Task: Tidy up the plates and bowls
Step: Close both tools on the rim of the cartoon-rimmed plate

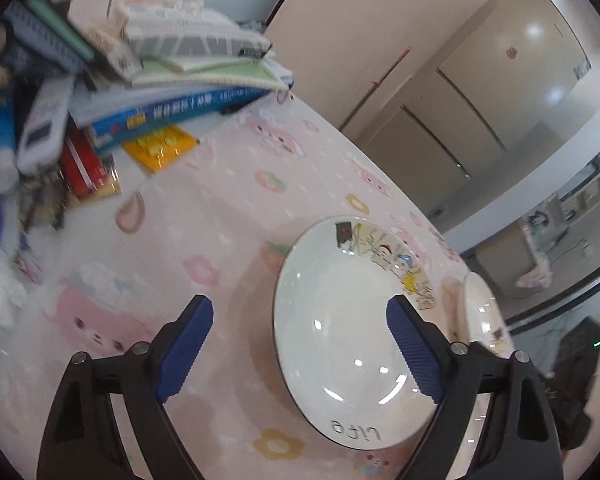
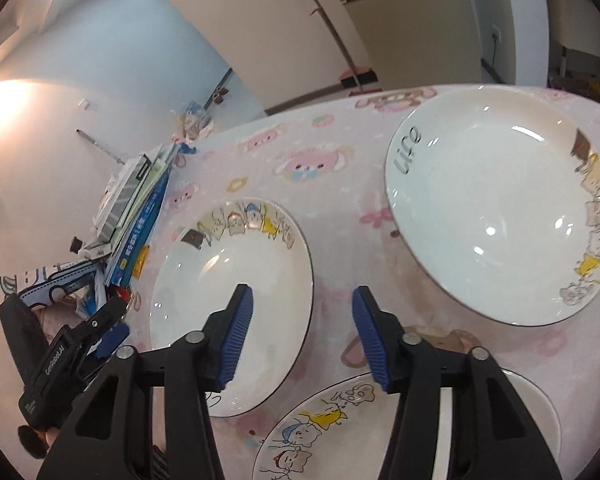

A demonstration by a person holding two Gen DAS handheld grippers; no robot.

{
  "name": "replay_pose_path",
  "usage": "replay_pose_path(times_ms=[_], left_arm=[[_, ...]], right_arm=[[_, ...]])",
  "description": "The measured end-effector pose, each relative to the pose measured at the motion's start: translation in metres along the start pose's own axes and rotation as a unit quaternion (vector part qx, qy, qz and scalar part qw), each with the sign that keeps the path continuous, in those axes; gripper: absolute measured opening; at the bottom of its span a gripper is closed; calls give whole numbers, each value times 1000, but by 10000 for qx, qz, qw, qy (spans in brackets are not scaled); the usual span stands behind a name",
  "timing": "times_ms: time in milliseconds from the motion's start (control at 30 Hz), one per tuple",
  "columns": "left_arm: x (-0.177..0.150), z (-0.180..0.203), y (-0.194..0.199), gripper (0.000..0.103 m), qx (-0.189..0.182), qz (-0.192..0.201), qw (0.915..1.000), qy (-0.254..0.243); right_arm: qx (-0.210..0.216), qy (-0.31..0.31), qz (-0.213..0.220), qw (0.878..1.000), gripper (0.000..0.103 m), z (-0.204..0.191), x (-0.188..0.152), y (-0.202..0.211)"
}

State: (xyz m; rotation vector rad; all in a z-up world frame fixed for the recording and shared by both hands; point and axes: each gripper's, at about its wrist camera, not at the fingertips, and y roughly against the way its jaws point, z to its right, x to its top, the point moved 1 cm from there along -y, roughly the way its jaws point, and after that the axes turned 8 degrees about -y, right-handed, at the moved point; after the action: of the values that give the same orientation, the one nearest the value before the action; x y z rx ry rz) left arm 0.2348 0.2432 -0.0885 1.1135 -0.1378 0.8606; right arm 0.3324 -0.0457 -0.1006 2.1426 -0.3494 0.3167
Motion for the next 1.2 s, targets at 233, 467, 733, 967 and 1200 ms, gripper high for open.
replay_pose_path(times_ms=[233,467,733,967,1200], left_arm=[[-1,-6,-13,57,-70,-280,9995,84],[-3,-8,-25,15,-1,-435,9990,35],[-6,-1,-28,9,324,-385,9982,-325],[-7,-1,-35,9,336,-474,9976,-367],[-8,4,-34,9,339,-493,9968,-534]], right_arm=[[-56,-228,-281,9993,29,9,-3,-21],[112,-504,-454,9976,15,17,-3,-29],[-50,-272,-278,9992,6,9,-3,-31],[-112,-79,-251,9996,6,7,-3,-33],[-63,-124,16,9999,6,9,-5,-32]])
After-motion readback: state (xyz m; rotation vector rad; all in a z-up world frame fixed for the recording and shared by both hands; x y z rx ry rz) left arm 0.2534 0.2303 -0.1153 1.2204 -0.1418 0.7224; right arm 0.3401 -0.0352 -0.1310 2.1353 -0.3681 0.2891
